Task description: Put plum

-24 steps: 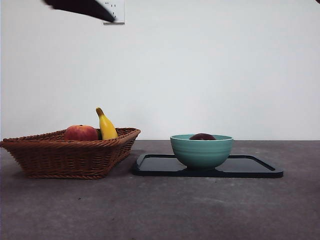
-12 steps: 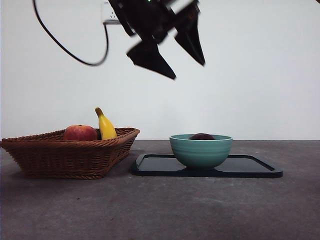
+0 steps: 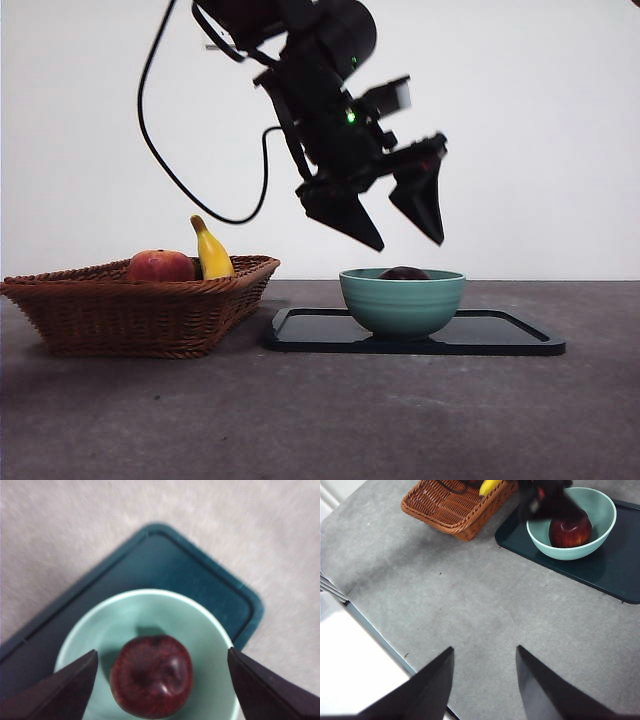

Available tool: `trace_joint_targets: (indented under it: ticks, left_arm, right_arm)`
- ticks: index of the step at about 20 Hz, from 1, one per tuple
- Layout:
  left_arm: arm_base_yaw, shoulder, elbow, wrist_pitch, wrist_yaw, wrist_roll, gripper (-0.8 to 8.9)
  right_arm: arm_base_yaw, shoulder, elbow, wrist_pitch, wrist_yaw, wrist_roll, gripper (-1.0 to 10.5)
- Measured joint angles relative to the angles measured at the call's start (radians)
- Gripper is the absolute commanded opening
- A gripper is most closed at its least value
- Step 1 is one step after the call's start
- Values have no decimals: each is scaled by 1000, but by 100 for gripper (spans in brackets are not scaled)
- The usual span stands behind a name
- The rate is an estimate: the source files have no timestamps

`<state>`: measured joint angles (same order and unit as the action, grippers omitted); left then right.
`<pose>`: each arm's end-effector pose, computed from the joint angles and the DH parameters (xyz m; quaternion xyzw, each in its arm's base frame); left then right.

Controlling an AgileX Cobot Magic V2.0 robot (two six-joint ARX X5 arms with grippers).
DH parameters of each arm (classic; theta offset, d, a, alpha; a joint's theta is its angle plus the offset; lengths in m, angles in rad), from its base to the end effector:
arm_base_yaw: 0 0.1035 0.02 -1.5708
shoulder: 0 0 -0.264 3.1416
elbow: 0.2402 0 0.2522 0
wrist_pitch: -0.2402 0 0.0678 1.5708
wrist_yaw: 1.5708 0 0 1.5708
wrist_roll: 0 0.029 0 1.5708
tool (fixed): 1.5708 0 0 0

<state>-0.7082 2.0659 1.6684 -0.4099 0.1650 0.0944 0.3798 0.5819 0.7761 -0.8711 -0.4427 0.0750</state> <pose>0.3472 -0.3036 0.2266 0.1446 0.3597 -0.4063 0.8274 0.0897 0.0492 0.2959 0.0429 0.3458 0.3644 0.8636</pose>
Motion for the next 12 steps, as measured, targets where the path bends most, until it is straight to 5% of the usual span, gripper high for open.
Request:
trace_joint_targets:
  ticks: [12]
  left_arm:
    - [-13,45,0,18,-51,47,403]
  right_arm:
    - [0,0,0,-3,3,0,198]
